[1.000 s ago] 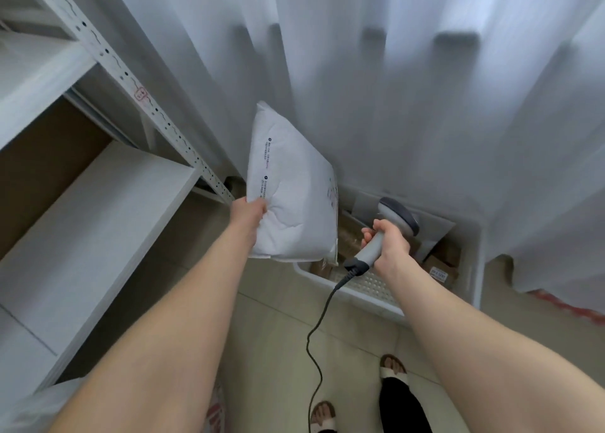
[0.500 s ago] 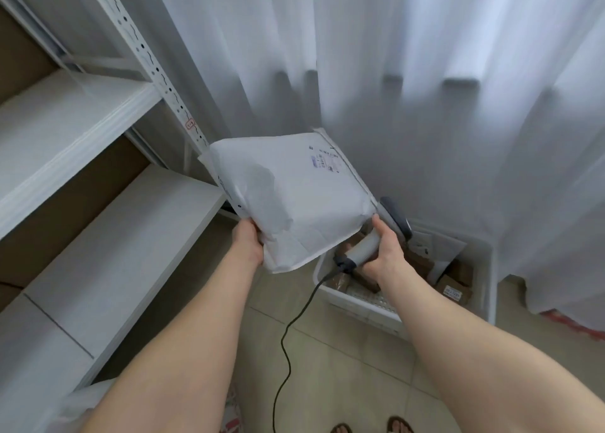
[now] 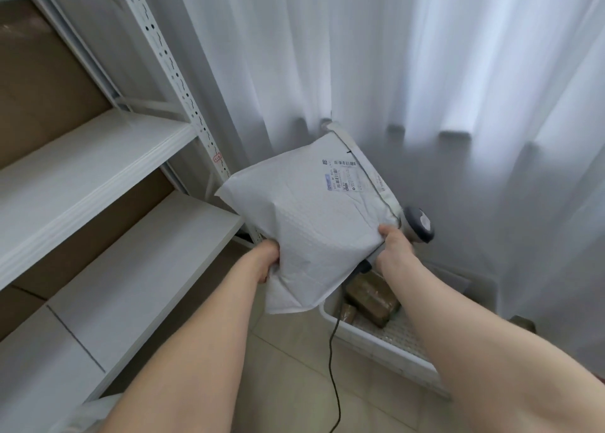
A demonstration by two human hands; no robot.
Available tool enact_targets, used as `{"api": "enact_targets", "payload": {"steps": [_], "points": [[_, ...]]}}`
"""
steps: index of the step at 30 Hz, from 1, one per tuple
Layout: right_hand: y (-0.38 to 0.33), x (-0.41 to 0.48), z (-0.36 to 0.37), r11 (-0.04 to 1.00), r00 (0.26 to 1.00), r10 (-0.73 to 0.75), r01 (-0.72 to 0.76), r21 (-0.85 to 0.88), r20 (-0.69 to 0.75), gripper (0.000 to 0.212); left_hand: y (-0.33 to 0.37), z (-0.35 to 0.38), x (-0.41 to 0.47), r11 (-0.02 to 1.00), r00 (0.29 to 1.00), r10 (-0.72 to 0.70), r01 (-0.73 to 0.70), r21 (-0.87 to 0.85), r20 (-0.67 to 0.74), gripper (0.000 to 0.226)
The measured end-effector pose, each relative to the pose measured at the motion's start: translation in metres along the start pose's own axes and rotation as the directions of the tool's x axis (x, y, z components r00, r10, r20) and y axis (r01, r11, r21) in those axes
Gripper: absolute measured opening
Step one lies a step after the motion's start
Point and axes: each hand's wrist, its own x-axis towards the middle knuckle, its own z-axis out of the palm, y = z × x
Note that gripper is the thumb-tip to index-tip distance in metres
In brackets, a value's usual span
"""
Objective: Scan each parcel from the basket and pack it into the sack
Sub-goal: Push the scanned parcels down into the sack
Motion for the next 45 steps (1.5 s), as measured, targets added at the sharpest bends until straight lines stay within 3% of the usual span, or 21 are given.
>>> {"api": "enact_targets", "payload": {"steps": [2,5,7,13,20,25,29,32,36,38,42,45], "points": [[-0.008,-0.007,0.006,0.998,0.998,-0.06,0.06,-0.005,0.009,0.051,0.004,-0.003,0.004,0.996,0.981,0.062,-0.073,-0.057,-0.182,0.024],[-0.021,-0.016,0.013,0.991,0.991,-0.133,0.134,-0.025,0.028,0.037,0.016,-0.016,-0.002,0.987,0.868,0.072,-0.134,-0.093,-0.492,0.038],[-0.026,-0.021,0.017,0.989,0.987,-0.148,0.149,-0.024,0.058,0.027,0.029,-0.021,-0.008,0.986,0.811,0.097,-0.159,-0.057,-0.577,0.044],[-0.02,-0.032,0.021,0.96,0.943,-0.248,0.269,-0.073,0.221,0.029,0.06,-0.018,-0.021,0.946,0.821,0.325,-0.279,0.168,-0.469,0.072],[-0.031,-0.044,0.021,0.951,0.895,-0.241,0.294,-0.091,0.375,0.027,0.057,-0.044,-0.015,0.953,0.854,0.302,-0.282,0.111,-0.424,0.106],[-0.038,-0.051,0.026,0.939,0.897,-0.234,0.309,-0.152,0.375,0.026,0.062,-0.064,-0.025,0.939,0.911,0.34,-0.34,0.043,-0.233,0.093],[-0.039,-0.054,0.026,0.93,0.905,-0.279,0.339,-0.145,0.322,0.023,0.064,-0.073,-0.035,0.963,0.955,0.27,-0.269,0.028,-0.12,0.071],[-0.039,-0.055,0.029,0.923,0.907,-0.307,0.358,-0.143,0.289,0.02,0.065,-0.074,-0.042,0.963,0.966,0.254,-0.258,-0.083,-0.055,0.056],[-0.039,-0.05,0.028,0.849,0.874,-0.417,0.472,-0.237,0.249,0.018,0.063,-0.072,-0.049,0.944,0.957,0.284,-0.289,-0.16,-0.053,0.045],[-0.038,-0.046,0.024,0.812,0.851,-0.458,0.518,-0.269,0.256,0.018,0.065,-0.071,-0.05,0.92,0.939,0.319,-0.339,-0.198,-0.128,0.048],[-0.03,-0.044,0.017,0.841,0.881,-0.374,0.455,-0.294,0.291,0.019,0.068,-0.065,-0.046,0.856,0.871,0.36,-0.451,-0.254,-0.335,0.067],[-0.019,-0.056,0.02,0.861,0.877,-0.275,0.407,-0.306,0.394,0.01,0.069,-0.057,-0.043,0.815,0.849,0.343,-0.482,-0.322,-0.402,0.078]]}}
